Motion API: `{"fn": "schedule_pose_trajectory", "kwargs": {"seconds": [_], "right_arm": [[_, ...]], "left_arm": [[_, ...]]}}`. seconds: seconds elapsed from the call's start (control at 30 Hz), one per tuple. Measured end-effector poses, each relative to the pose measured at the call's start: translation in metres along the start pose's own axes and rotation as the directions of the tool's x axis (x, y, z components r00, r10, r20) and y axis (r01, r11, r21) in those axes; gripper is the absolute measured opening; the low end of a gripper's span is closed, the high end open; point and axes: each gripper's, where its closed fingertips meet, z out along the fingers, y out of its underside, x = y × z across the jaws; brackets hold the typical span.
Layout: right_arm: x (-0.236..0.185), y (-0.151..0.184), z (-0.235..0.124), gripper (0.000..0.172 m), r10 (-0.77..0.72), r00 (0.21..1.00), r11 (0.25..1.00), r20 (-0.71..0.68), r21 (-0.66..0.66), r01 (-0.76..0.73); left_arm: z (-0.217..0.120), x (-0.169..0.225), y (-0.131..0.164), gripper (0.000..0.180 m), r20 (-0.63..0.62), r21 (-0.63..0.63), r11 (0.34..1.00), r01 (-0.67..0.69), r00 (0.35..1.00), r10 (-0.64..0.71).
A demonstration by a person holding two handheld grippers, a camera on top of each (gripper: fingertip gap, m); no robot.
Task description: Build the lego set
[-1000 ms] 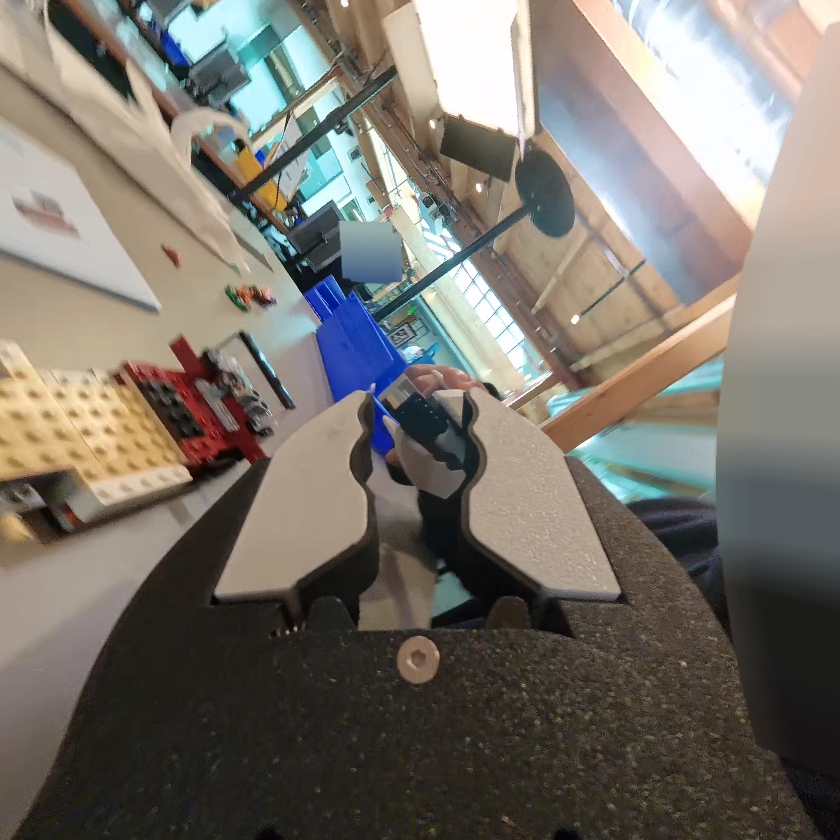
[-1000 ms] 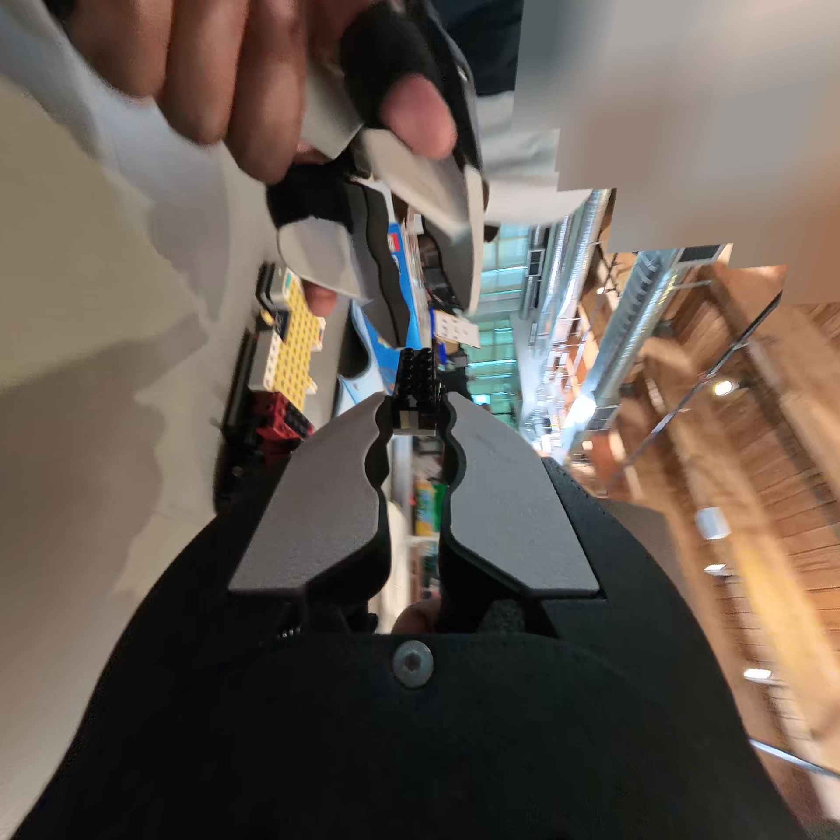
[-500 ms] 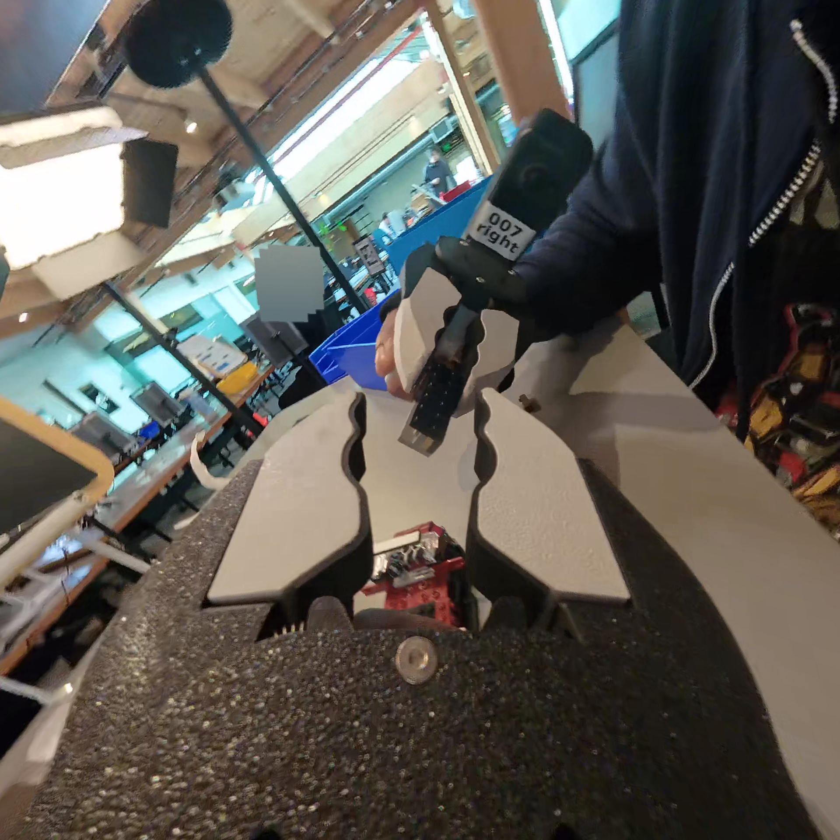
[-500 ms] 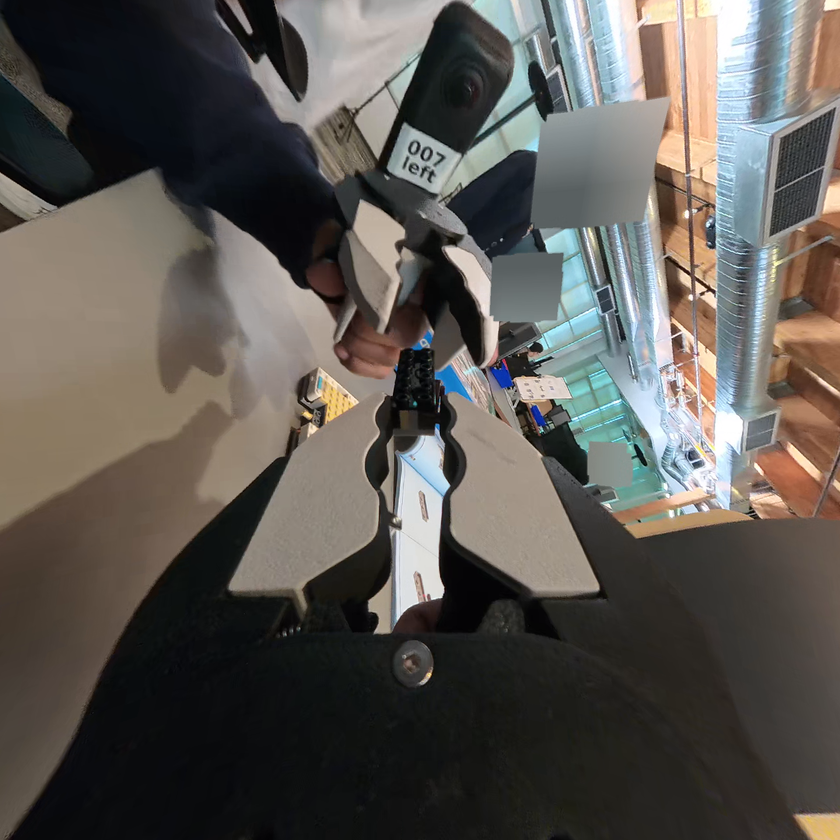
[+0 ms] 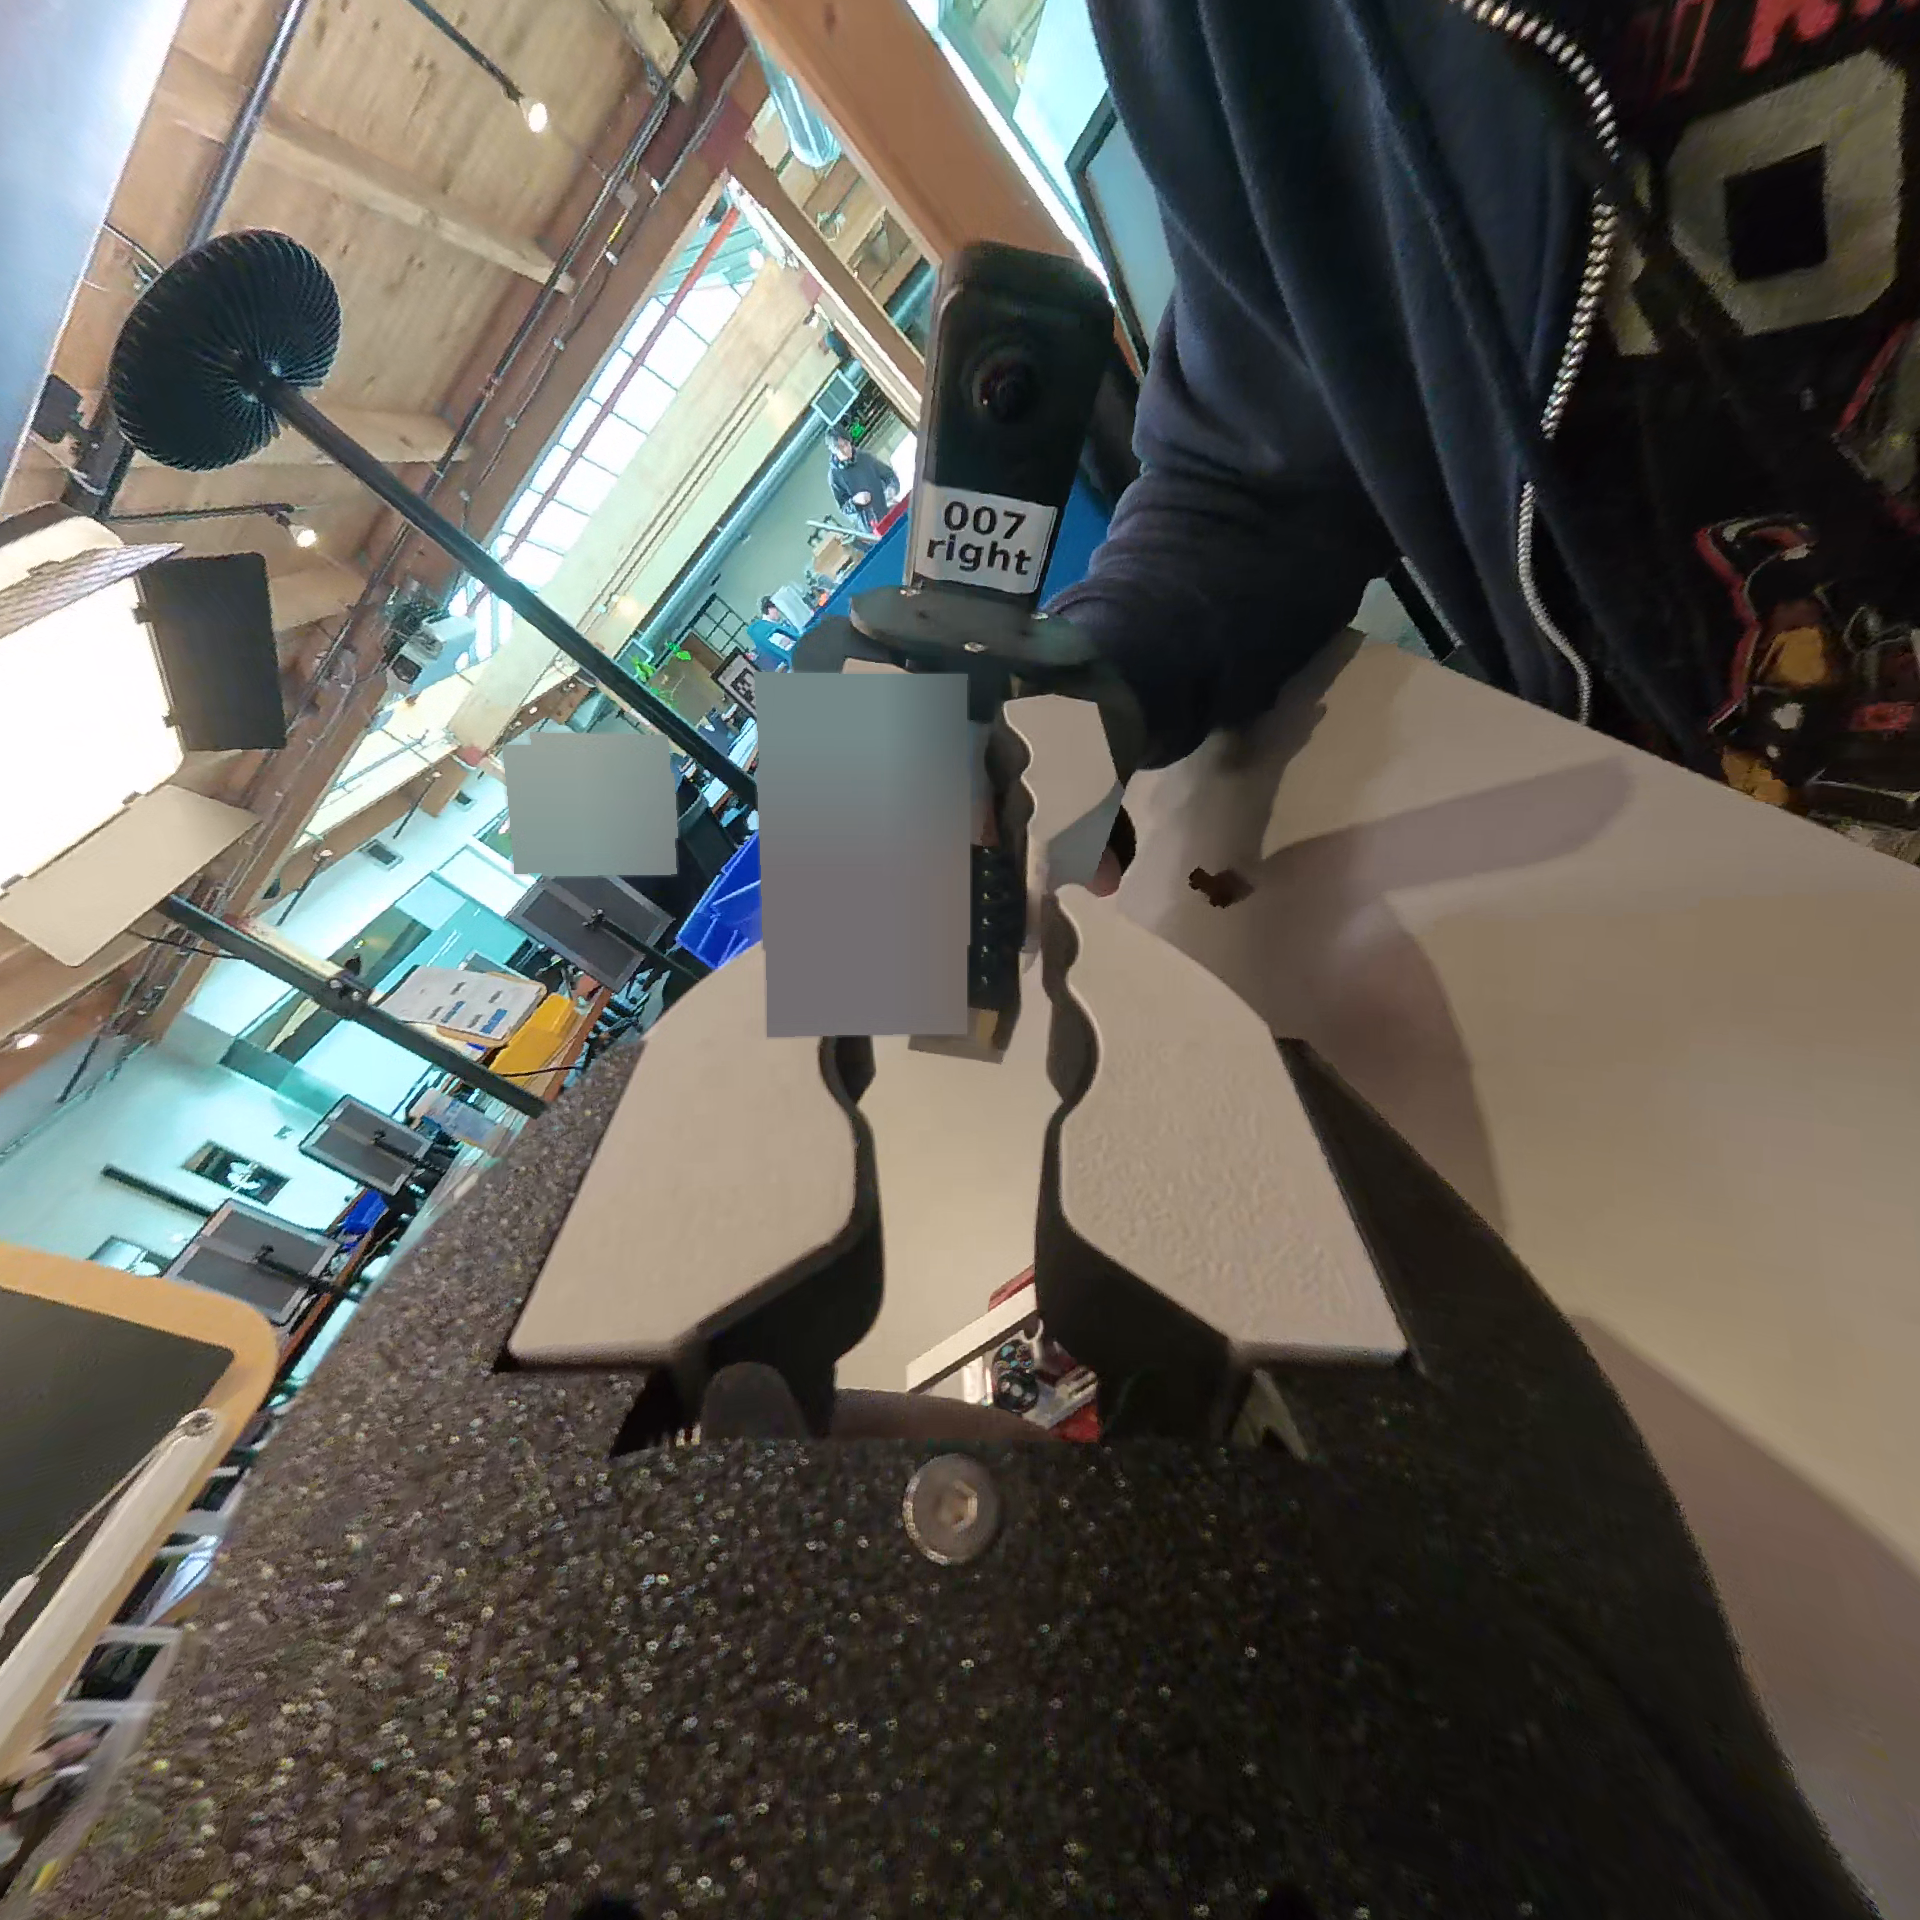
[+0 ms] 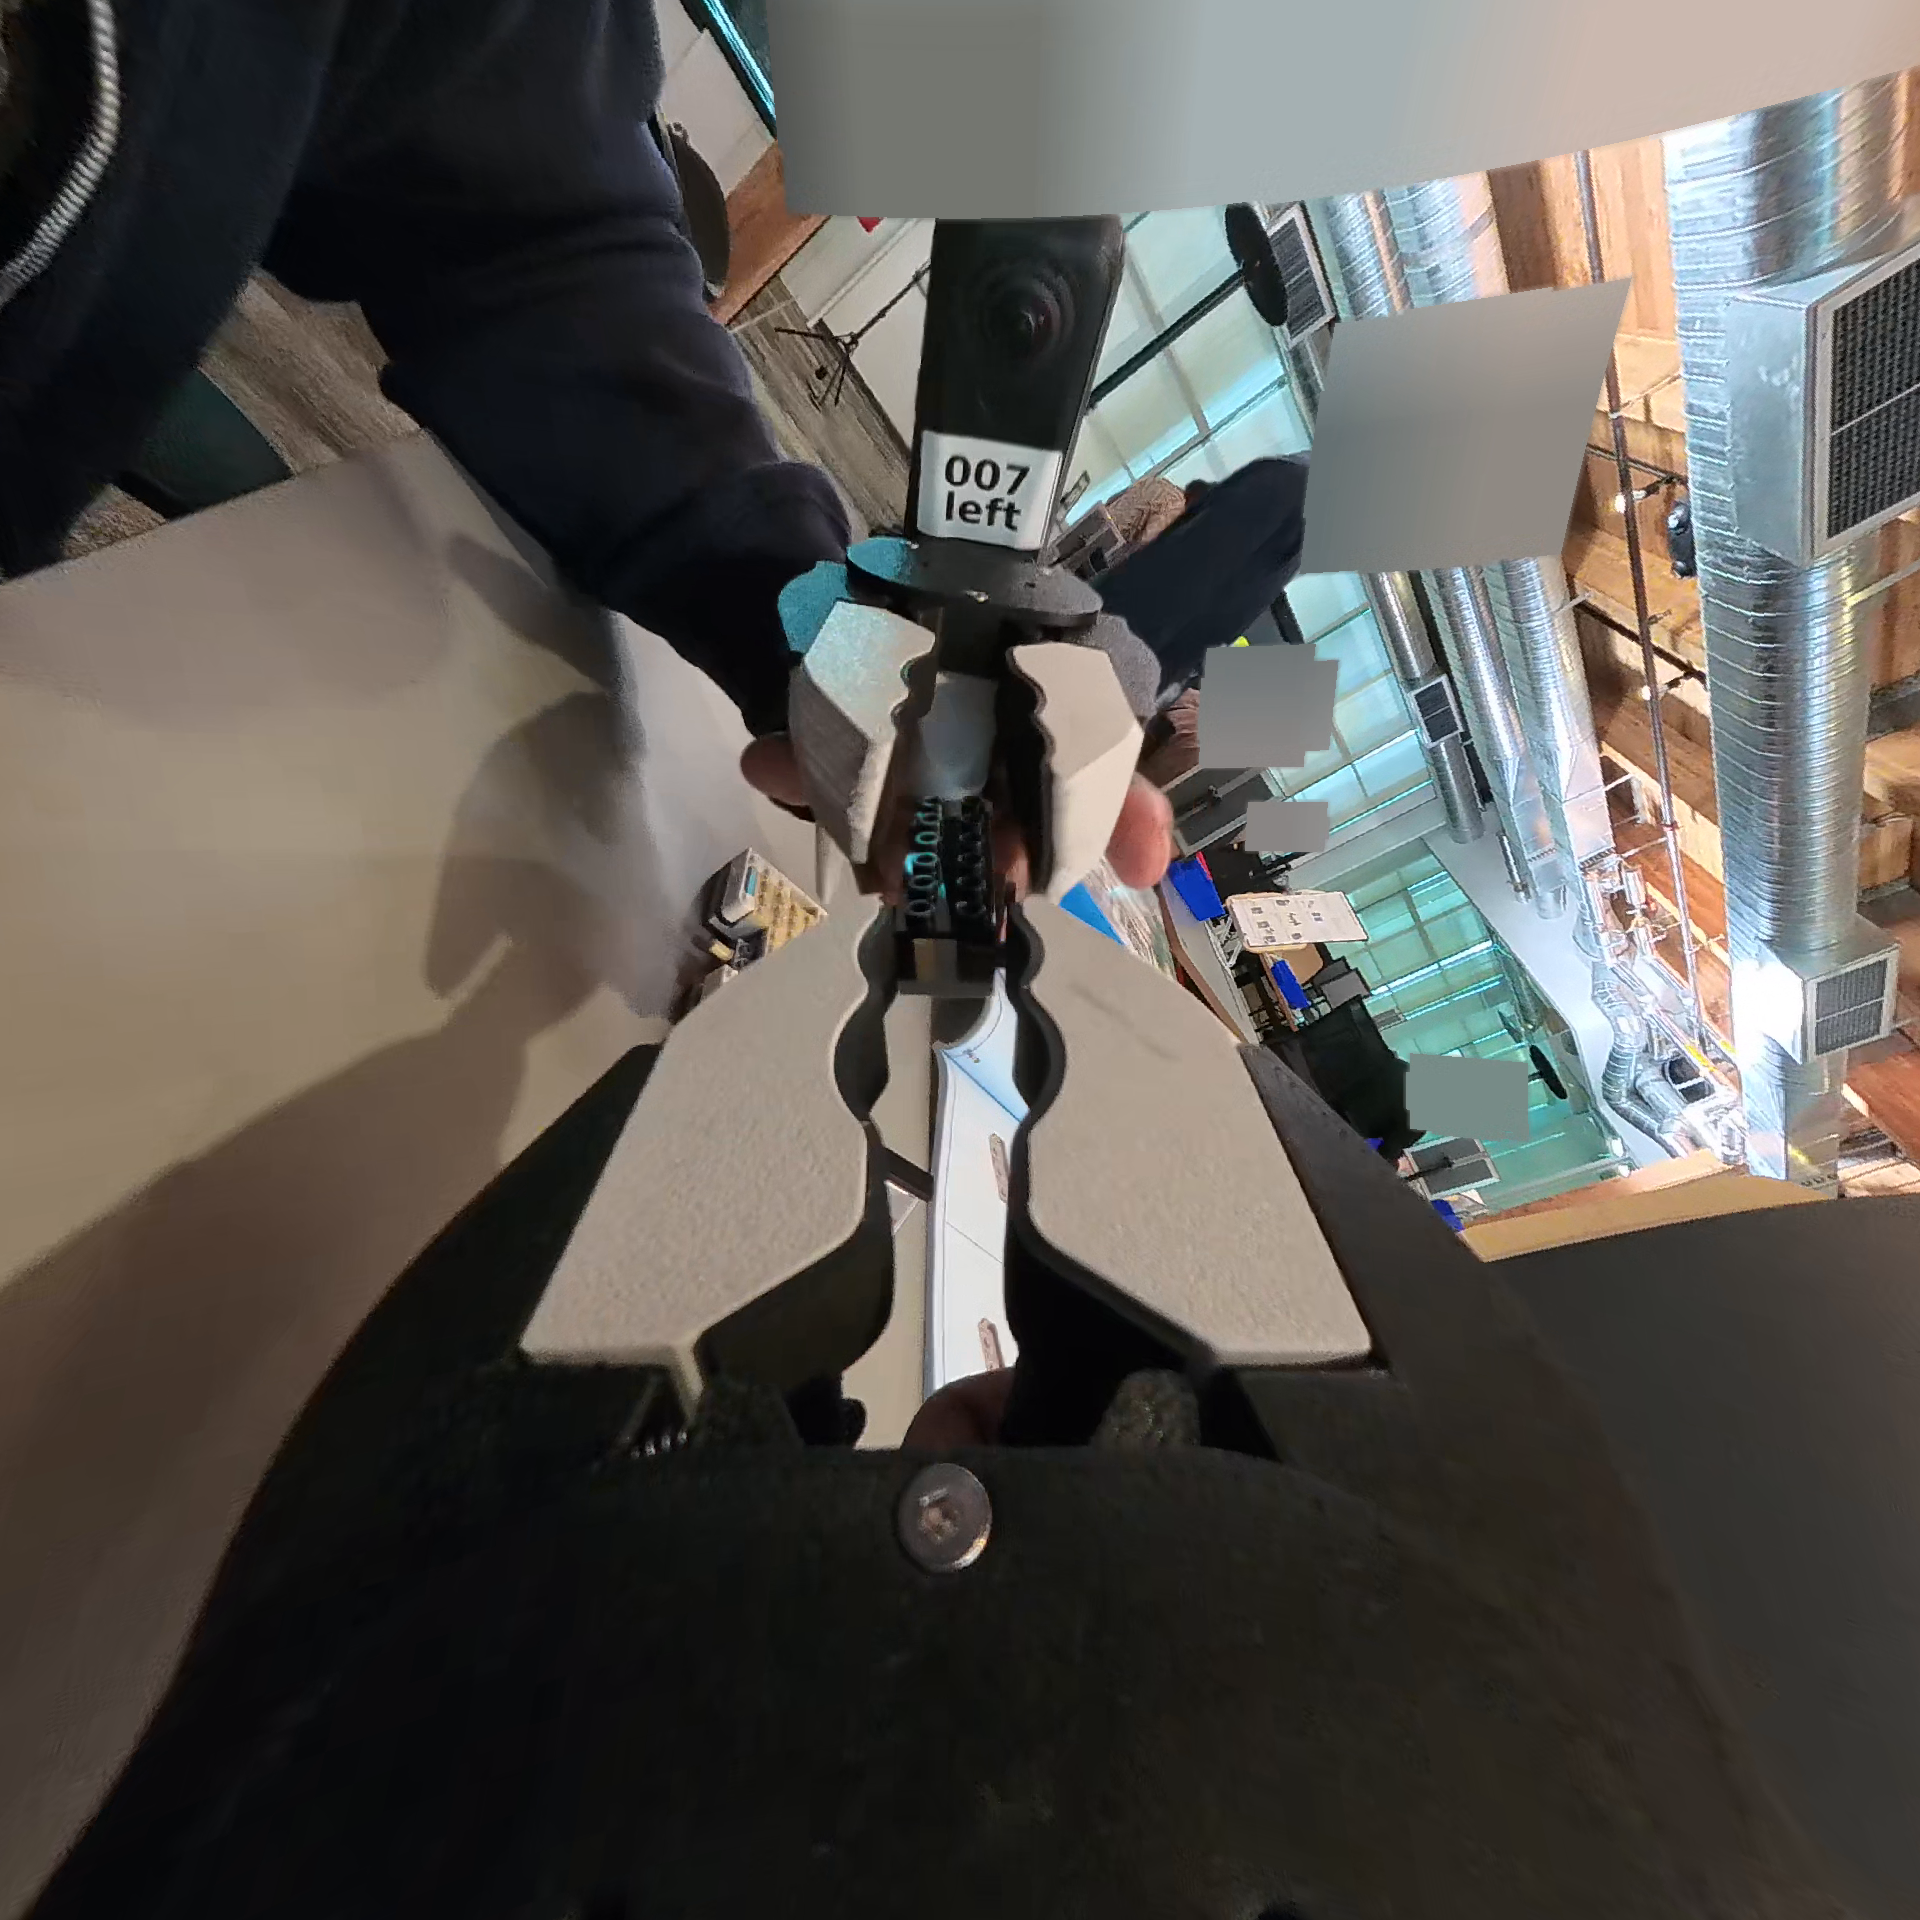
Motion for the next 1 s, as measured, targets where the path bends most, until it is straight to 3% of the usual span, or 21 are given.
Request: {"fn": "schedule_pose_trajectory", "kwargs": {"seconds": [1.0], "right_arm": [[0.0004,0.0032,-0.0041,0.02,-0.016,1.0,1.0,-0.015,-0.004,0.016]], "left_arm": [[0.0092,0.0021,0.0041,0.02,0.069,-0.029,0.999,-0.017,0.997,0.019]]}}
